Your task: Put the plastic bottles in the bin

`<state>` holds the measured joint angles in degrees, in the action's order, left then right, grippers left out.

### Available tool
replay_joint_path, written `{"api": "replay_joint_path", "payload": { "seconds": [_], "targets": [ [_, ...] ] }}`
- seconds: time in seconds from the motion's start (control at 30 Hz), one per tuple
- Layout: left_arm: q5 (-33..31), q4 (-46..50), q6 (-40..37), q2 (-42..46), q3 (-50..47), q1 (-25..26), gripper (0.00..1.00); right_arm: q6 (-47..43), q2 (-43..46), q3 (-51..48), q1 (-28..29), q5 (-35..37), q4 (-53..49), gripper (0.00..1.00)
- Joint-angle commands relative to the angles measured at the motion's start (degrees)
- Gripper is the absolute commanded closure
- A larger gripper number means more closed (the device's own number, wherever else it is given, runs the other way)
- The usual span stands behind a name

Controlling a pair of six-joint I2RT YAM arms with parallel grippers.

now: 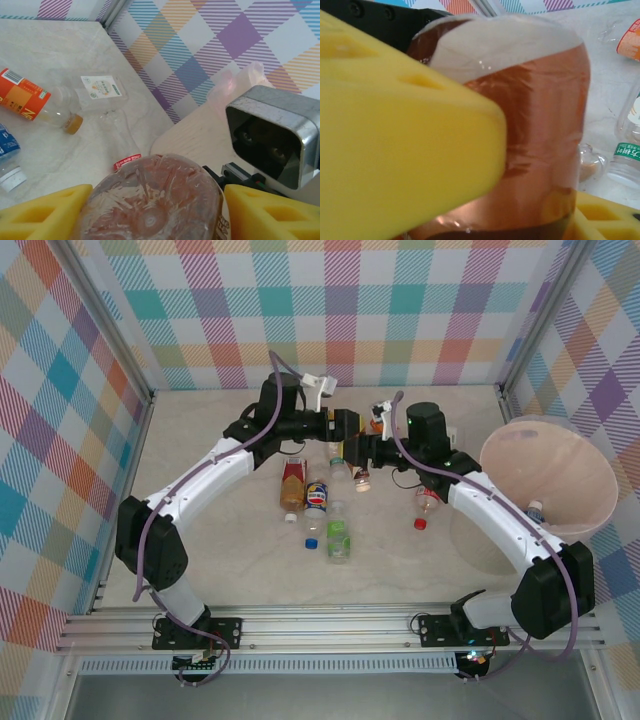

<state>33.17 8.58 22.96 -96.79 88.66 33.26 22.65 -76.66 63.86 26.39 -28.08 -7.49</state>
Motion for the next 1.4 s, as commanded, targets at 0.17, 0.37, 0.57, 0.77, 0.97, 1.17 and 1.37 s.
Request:
{"api": "replay_joint_path", "payload": {
  "seconds": [0.17, 0.37, 0.57, 0.77, 0.97, 1.17, 1.37],
  "targets": [
    [1.99, -3.73, 3.35, 1.62, 1.11, 0.53, 0.08, -2.42, 4.02, -0.35, 0.28, 6.47, -2.7, 0.45],
    [-0.52, -5.35, 4.13, 5.97, -1.45, 0.49, 0.0, -6.3, 5.88, 1.27, 0.11, 11.18, -9.94, 0.46],
    [-8.01, -5.86, 4.11, 10.79, -6.31, 0.29, 0.0, -10.11, 8.61, 5.9, -1.22, 17.22, -19.83, 0.46],
    [-19.23, -4.36, 2.79, 14.9, -11.4, 0.24, 0.0, -12.28, 13.16, 10.19, -5.03, 23.23, -26.21, 0.46],
    [-23.29, -3.49, 2.4, 15.69, -15.17, 0.26, 0.0, -13.07, 18.47, 13.06, -8.89, 32.34, -28.11, 0.47],
    [-25.23, -3.66, 3.03, 15.48, -17.88, 0.21, 0.0, -13.49, 20.58, 17.41, -16.3, 37.34, -33.79, 0.47],
    [-28.11, -0.99, 3.38, 14.73, -17.59, 0.23, 0.0, -16.04, 21.56, 20.64, -22.73, 40.94, -40.25, 0.46]
  ]
}}
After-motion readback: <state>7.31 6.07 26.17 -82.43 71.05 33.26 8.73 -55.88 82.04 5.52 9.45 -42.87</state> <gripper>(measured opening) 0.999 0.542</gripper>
